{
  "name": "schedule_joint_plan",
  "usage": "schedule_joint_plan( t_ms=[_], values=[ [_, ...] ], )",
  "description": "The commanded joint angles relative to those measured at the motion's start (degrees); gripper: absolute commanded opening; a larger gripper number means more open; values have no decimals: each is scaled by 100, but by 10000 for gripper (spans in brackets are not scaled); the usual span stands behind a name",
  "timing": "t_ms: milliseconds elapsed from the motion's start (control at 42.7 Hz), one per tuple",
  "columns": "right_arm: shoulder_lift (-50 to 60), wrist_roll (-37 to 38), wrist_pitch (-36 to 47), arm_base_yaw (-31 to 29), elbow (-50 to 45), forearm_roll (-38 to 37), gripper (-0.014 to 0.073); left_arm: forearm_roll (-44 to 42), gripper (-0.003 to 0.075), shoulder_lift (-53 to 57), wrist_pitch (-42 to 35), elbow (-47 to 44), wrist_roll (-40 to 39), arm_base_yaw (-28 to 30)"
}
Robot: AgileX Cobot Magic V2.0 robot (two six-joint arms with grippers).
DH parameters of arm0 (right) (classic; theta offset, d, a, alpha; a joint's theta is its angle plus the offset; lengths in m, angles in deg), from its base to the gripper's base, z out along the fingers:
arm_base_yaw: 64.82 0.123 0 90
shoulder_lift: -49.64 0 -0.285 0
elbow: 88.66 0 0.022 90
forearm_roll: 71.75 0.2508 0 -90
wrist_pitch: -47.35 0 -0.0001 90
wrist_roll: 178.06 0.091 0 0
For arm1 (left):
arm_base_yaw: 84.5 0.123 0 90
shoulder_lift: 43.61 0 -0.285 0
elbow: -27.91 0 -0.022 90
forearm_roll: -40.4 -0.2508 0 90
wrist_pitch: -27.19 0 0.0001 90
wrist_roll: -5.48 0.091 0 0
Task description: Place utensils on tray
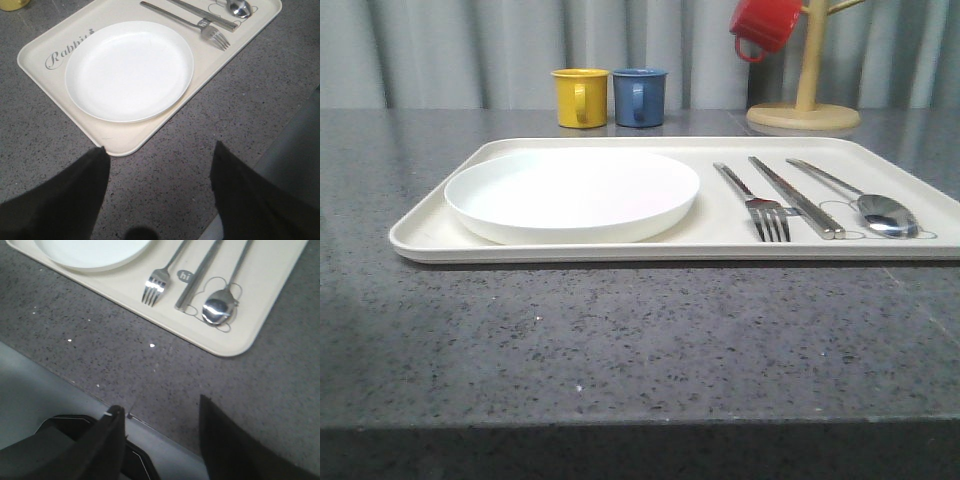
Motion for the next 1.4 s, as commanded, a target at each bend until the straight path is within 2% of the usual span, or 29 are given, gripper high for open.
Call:
schedule_joint_plan(
  t_ms=[0,187,562,632,702,772,936,1100,1381],
  values=[
    [390,270,168,-11,73,-233,378,53,438,14,-378,151,-81,-47],
    [855,270,157,-11,73,-227,378,53,438,14,-378,151,-81,-47],
    [899,323,184,-11,73,-193,374,53,438,14,-503,151,-81,-47],
    [899,323,179,-11,73,-193,332,53,438,14,-503,151,-81,-47],
    [899,323,179,-11,73,-193,248,90,433,14,-503,151,-81,-47],
    [899,323,179,-11,73,-193,148,164,385,14,-503,151,-81,-47],
    [899,323,179,-11,73,-193,-43,174,164,14,-503,151,-81,-47],
    [899,323,184,-11,73,-193,-115,174,-19,14,-503,151,-81,-47],
    [899,323,431,-11,73,-187,-113,174,-20,14,-515,151,-81,-47]
  ],
)
